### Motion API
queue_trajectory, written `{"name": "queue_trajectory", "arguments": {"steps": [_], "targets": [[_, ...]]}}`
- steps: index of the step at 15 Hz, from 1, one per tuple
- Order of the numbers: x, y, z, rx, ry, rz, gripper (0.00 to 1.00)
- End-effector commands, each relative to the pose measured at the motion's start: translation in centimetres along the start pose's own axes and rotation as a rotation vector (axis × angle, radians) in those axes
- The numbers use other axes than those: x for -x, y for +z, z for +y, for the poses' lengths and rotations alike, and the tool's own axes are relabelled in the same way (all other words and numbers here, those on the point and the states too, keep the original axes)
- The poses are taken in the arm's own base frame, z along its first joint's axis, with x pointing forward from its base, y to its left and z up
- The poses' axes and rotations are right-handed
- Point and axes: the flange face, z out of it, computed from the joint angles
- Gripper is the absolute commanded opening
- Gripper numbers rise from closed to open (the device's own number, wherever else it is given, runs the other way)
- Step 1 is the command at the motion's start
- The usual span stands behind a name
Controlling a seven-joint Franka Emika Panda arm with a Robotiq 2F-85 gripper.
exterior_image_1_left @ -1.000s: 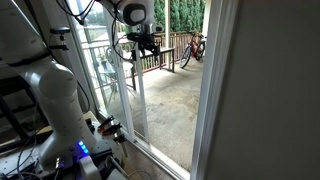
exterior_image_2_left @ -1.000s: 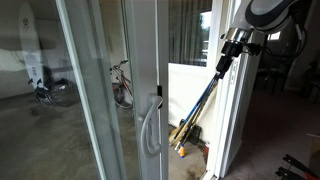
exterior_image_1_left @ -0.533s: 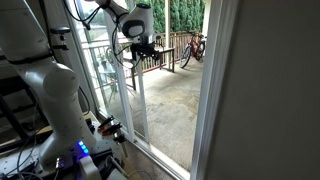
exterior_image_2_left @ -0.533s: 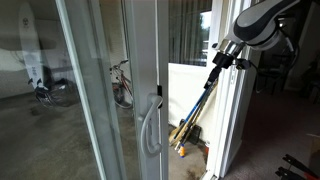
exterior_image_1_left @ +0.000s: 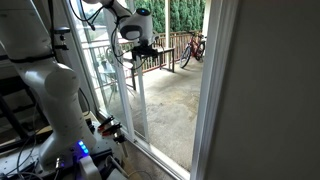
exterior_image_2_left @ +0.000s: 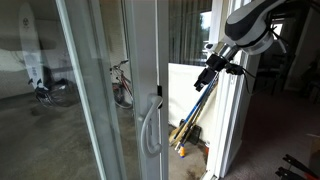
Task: Slide the glass door to the right.
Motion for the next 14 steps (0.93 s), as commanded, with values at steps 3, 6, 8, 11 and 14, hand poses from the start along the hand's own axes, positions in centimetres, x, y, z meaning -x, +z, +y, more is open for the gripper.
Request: {"name": "queue_trajectory", "arguments": {"steps": [3, 6, 8, 11, 14], "targets": [[0.6, 2.1, -1.5, -0.045, -0.143, 0.028, 1.0], [0.4, 2.9, -2.4, -0.075, -0.198, 0.042, 1.0], [0.5, 3.3, -3.1, -0.092, -0.236, 0.05, 1.0], [1.2, 4.0, -4.2, -0.091, -0.303, 0.062, 1.0], [2.2, 4.7, -5.3, -0.101, -0.351, 0.065, 1.0]]}}
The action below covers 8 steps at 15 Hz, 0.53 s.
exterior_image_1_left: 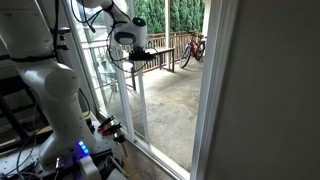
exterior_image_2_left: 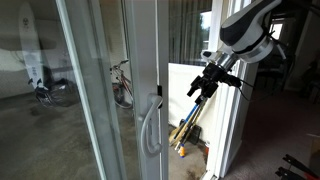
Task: Slide the glass door to the right.
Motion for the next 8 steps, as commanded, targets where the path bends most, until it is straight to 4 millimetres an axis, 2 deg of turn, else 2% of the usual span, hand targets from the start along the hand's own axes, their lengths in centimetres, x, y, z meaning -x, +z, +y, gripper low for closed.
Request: {"name": "queue_trajectory", "arguments": {"steps": [1, 6, 8], "targets": [[1.4, 0.7, -1.6, 0.007, -0.066, 0.009, 1.0], [1.8, 1.4, -2.8, -0.03, -0.102, 0.033, 1.0], [2.1, 1.6, -3.8, -0.123, -0.064, 0.006, 1.0]]}}
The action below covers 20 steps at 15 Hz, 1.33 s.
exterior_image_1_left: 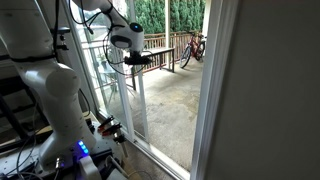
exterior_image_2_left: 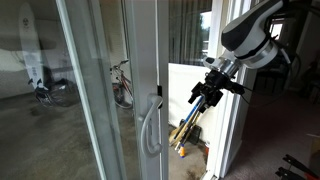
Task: Slide the glass door to the right.
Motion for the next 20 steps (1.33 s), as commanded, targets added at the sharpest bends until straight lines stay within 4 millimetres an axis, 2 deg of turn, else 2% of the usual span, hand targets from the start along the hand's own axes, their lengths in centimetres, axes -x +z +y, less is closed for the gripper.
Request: {"name": "queue_trajectory", "arguments": {"steps": [1, 10, 12, 20], "targets": [[0.0, 0.2, -0.4, -0.029, 0.001, 0.0, 1.0], [0.3, 0.6, -0.9, -0.066, 0.004, -0.001, 1.0], [-0.1, 1.6, -1.5, -0.05, -0.02, 0.013, 1.0], [-4.3, 4.5, -8.0, 0.154, -0.08, 0.179, 1.0]]}}
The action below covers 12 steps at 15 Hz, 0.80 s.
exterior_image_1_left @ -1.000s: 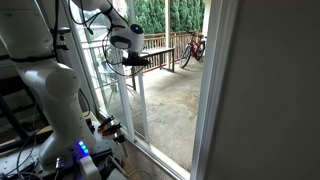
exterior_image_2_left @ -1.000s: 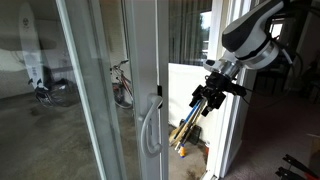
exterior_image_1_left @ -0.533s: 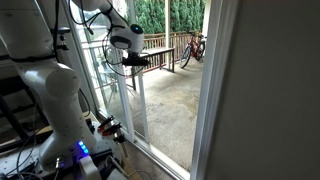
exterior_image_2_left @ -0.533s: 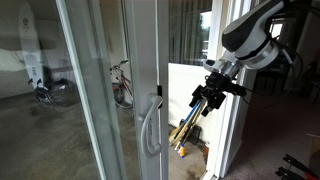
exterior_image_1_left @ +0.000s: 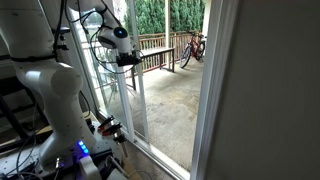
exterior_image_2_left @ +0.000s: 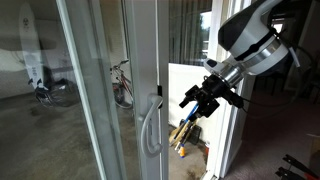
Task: Slide the glass door to the right.
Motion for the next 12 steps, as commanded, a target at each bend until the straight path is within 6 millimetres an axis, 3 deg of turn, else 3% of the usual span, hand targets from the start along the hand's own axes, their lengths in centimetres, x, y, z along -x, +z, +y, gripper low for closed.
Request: {"name": "queue_trajectory", "arguments": {"steps": [1, 4, 8, 9, 12], "targets": [[-1.3, 0.9, -2.2, 0.068, -0.045, 0.048, 1.0], [-1.3, 1.8, -2.9, 0.104, -0.019, 0.091, 1.0], [-0.9, 1.8, -1.0, 0.203, 0.064, 0.198, 1.0], [-2.0, 0.0, 0.3, 0.203, 0.09, 0.215, 1.0], [-2.4, -0.7, 1.9, 0.228, 0.121, 0.236, 1.0]]}}
